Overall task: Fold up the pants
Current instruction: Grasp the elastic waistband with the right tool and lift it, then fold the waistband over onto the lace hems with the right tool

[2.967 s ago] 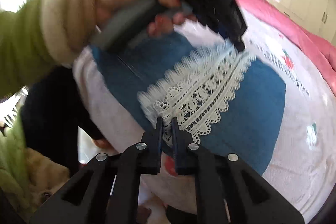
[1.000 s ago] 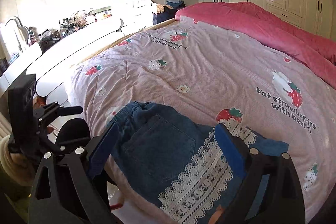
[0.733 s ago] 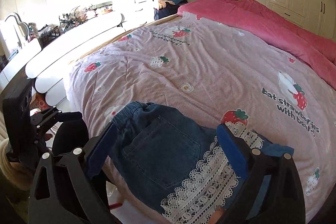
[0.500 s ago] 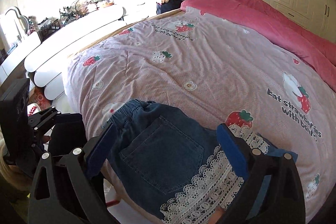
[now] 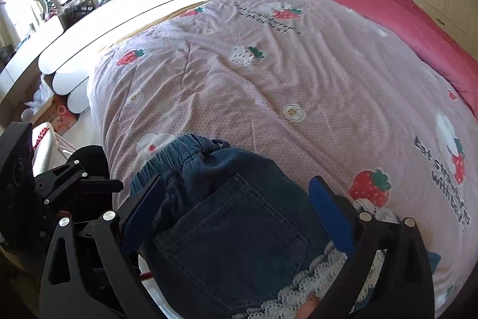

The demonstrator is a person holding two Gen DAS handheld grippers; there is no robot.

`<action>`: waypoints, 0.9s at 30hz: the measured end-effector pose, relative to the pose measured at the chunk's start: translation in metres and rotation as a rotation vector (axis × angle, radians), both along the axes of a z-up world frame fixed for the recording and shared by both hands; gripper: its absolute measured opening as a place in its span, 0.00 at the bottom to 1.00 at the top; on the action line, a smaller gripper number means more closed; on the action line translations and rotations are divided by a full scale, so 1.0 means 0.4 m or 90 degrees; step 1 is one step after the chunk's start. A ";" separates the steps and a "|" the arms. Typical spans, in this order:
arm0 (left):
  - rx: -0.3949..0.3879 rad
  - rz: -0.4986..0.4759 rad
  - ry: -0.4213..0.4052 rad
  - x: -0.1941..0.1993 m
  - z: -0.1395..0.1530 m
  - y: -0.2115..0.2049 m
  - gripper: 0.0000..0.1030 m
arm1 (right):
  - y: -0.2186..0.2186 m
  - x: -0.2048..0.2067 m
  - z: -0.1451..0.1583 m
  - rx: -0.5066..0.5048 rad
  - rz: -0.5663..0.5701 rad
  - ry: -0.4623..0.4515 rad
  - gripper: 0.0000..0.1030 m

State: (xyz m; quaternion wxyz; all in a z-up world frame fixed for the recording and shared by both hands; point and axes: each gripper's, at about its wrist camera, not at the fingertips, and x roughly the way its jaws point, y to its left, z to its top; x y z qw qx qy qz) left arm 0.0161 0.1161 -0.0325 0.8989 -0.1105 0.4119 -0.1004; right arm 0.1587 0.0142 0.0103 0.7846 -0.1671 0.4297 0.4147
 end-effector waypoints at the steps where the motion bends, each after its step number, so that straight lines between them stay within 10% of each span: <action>1: -0.011 0.006 0.001 0.002 -0.004 0.006 0.91 | 0.012 0.008 -0.006 0.001 0.008 0.009 0.93; 10: -0.043 0.026 0.012 0.015 -0.024 0.035 0.91 | 0.144 0.052 -0.080 -0.049 0.086 0.098 0.91; 13: -0.054 0.024 0.013 0.020 -0.029 0.040 0.91 | 0.164 0.068 -0.139 -0.069 0.088 0.161 0.58; 19: -0.090 0.015 0.013 0.037 -0.043 0.044 0.91 | 0.084 0.085 -0.097 0.024 0.077 0.192 0.34; 27: -0.204 -0.008 -0.019 0.096 -0.023 0.052 0.91 | -0.051 0.085 0.019 0.143 0.071 0.188 0.33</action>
